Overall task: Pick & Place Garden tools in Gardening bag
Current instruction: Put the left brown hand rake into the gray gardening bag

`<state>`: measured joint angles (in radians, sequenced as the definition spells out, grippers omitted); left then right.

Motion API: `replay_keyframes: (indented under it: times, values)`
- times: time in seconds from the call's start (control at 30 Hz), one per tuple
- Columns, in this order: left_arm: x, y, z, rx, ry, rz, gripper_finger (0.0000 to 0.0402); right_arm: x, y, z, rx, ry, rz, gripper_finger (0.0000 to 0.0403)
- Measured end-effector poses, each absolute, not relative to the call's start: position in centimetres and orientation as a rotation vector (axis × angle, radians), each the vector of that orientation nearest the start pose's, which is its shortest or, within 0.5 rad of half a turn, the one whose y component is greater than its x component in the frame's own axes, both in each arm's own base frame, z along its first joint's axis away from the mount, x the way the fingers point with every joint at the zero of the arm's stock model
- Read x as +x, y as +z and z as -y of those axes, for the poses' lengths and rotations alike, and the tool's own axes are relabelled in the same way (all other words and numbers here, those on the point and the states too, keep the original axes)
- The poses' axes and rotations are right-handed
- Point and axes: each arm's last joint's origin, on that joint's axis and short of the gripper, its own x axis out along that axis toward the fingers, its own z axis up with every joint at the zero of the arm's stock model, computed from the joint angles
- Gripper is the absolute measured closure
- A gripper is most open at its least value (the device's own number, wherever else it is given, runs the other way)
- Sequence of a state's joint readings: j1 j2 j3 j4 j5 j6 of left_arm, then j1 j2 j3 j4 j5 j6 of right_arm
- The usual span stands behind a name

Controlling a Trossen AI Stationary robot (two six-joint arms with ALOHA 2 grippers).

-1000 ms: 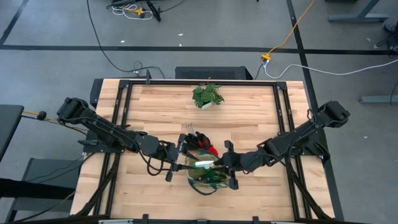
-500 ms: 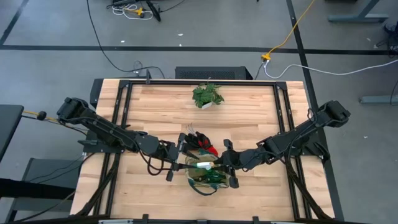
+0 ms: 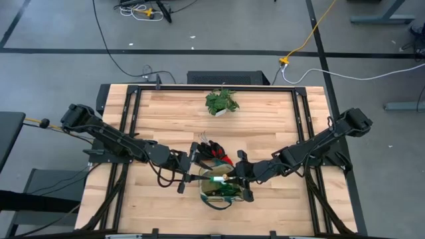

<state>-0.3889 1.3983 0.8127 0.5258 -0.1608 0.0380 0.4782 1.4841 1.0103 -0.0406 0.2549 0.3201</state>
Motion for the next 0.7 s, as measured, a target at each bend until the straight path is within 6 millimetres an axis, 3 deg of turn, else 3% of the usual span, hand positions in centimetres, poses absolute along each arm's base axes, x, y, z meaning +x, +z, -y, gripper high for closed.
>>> replay_keyframes:
  times: [0.4,0.7]
  values:
    - [28.7,27.2,11.3,0.054,-0.229,-0.053,0.0248,29.7,28.7,-14.4,0.037,0.124,-0.538,0.0359]
    - [28.7,27.2,11.3,0.054,-0.230,-0.054,0.0248,29.5,28.6,-14.3,0.070,0.115,-0.586,0.0359]
